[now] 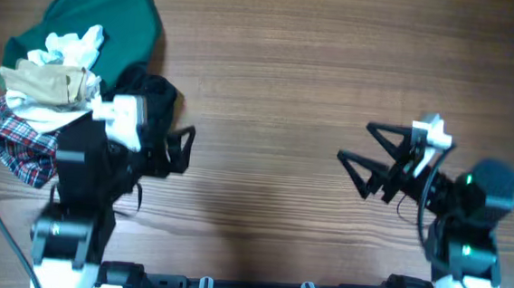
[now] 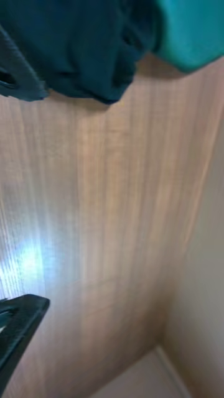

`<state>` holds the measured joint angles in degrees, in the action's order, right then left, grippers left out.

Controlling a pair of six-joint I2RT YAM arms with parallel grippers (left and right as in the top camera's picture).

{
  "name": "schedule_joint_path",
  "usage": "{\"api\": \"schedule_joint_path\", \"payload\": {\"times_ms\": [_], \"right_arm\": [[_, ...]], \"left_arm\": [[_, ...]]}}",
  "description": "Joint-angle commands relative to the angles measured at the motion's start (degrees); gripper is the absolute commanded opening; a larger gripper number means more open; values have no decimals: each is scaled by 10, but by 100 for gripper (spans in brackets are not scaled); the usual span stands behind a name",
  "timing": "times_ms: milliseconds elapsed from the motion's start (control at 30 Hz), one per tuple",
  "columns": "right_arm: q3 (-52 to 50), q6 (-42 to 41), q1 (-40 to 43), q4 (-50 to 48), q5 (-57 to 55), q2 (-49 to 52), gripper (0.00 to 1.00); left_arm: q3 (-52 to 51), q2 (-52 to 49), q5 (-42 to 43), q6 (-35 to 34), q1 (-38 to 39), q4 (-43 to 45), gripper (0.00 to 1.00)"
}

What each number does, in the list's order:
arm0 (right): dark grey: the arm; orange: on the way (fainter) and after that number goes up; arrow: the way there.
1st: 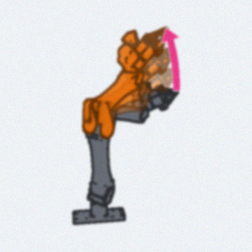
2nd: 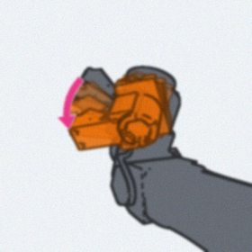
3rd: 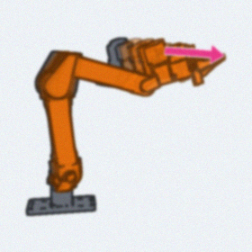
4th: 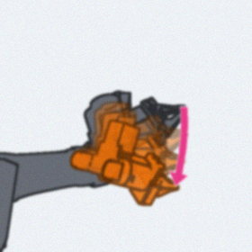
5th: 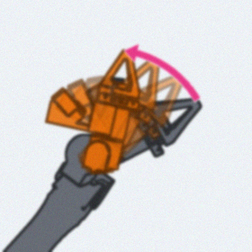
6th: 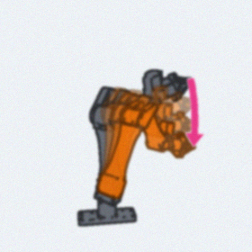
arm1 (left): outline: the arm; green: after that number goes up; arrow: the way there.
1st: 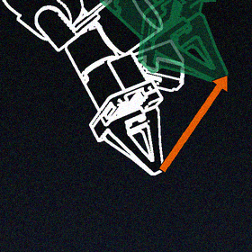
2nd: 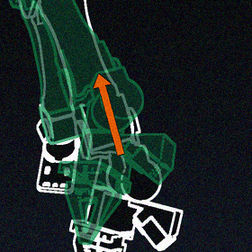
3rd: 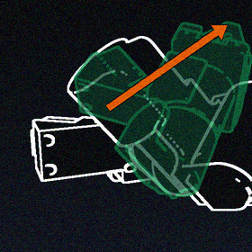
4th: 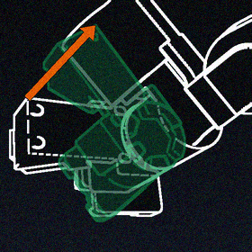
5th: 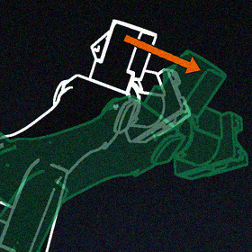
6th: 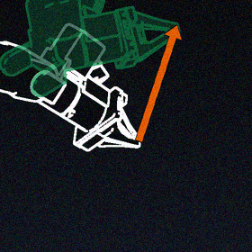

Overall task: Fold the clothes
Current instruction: 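Move the left gripper to the dark green shirt on the pile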

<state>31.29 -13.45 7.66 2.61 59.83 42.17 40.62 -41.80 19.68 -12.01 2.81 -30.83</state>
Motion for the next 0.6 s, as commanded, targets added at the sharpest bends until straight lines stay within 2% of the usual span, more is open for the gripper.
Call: {"api": "schedule_joint_path", "payload": {"times_ms": [0, 100, 167, 233, 267, 333, 400, 533, 567], "right_arm": [[68, -3, -1, 0, 115, 103, 100], [112, -1, -1, 0, 163, 196, 100], [134, 22, -1, 0, 118, 239, 100], [144, 42, -1, 31, -32, 267, 100], [144, 45, -1, 61, -164, 275, 99], [144, 45, -3, 101, -325, 281, 100], [144, 30, -3, 107, -363, 283, 100], [144, -61, -3, 99, -359, 297, 100], [144, -46, -3, 98, -342, 305, 100]], "left_arm": [[156, -139, 9, -7, -4, -106, 100], [212, -212, 18, -7, -4, -158, 100], [212, -235, 19, -6, -4, -158, 100], [212, -248, 15, -4, -4, -151, 100], [212, -254, 15, -4, -4, -143, 100], [212, -261, 15, -4, -4, -128, 100], [212, -266, 15, -4, -4, -118, 100], [211, -285, -3, -4, -4, -120, 100], [211, -301, -16, -5, -4, -121, 100]]}}
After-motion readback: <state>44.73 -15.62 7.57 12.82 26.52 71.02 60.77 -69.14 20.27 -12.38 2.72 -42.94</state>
